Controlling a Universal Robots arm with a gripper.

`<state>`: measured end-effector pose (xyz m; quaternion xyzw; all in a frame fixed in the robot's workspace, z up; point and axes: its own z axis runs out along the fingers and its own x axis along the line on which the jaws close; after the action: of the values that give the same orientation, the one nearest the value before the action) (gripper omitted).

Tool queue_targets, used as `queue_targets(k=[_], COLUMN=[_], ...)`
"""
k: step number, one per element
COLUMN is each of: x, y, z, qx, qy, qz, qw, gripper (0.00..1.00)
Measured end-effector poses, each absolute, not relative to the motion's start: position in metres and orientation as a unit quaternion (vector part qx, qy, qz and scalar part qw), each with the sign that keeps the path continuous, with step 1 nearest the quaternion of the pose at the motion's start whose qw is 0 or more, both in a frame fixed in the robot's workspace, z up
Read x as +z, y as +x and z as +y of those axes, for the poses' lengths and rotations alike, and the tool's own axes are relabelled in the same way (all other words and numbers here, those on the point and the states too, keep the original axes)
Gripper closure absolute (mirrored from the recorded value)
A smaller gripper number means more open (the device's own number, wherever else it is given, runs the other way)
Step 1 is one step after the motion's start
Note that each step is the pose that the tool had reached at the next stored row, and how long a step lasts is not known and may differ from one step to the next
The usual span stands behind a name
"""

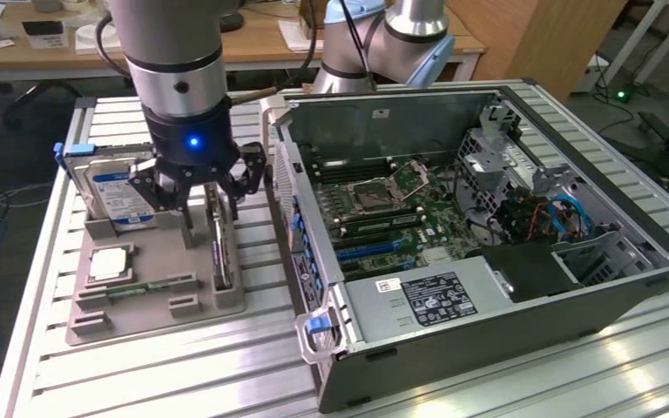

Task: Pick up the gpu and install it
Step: 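Pick up the gpu and move the gpu toward the slot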

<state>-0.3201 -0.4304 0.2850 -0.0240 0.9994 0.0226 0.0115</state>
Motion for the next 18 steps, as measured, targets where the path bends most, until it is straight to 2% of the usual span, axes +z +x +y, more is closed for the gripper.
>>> queue_targets(k=[18], x=[0.259], y=[-0.312], z=[-0.43], qx=[0.023], qy=[-0.024], qz=[0.999], qw=[0.012], gripper=[0.41])
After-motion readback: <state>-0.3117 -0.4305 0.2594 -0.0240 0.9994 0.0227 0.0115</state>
